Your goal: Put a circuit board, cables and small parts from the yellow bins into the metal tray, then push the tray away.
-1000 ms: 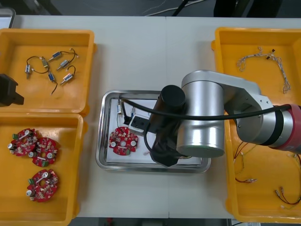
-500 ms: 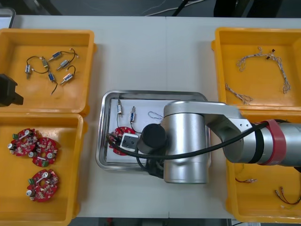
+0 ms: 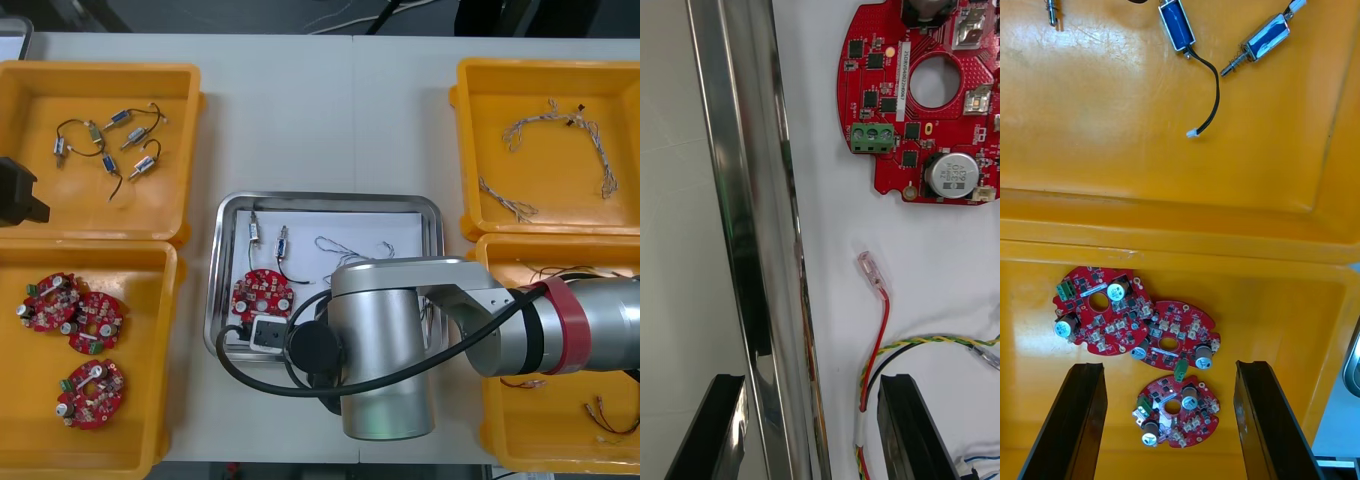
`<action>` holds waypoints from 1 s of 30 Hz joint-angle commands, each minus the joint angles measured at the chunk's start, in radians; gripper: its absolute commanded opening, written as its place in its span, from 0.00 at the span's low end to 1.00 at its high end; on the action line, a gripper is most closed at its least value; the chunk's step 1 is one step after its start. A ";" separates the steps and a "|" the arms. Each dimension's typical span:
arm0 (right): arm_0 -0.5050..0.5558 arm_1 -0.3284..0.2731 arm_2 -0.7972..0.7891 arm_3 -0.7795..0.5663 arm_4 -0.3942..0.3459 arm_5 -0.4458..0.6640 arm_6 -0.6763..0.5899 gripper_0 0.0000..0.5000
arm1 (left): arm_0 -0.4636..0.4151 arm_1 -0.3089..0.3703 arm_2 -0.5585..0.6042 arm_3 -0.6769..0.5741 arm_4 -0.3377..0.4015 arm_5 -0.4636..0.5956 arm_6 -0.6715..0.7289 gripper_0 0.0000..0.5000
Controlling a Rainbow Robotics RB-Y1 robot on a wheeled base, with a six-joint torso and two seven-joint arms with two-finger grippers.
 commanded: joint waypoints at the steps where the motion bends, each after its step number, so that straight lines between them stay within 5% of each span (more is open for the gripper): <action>1: -0.037 0.031 0.037 0.007 0.020 -0.015 0.051 1.00 | 0.014 0.028 0.033 -0.031 -0.010 0.006 -0.071 1.00; 17: -0.035 0.080 0.064 0.056 0.047 -0.015 0.040 0.97 | 0.014 0.028 0.033 -0.031 -0.010 0.006 -0.071 1.00; 21: -0.035 0.080 0.067 0.059 0.046 -0.015 0.040 0.67 | 0.014 0.028 0.033 -0.031 -0.010 0.006 -0.071 1.00; 23: -0.035 0.080 0.067 0.059 0.047 -0.015 0.040 0.42 | 0.014 0.028 0.033 -0.031 -0.010 0.006 -0.071 1.00; 25: -0.035 0.080 0.067 0.060 0.046 -0.015 0.040 0.03 | 0.014 0.028 0.033 -0.031 -0.010 0.006 -0.071 1.00; 30: -0.035 0.079 0.067 0.065 0.046 -0.015 0.043 0.00 | 0.014 0.028 0.033 -0.031 -0.010 0.006 -0.071 1.00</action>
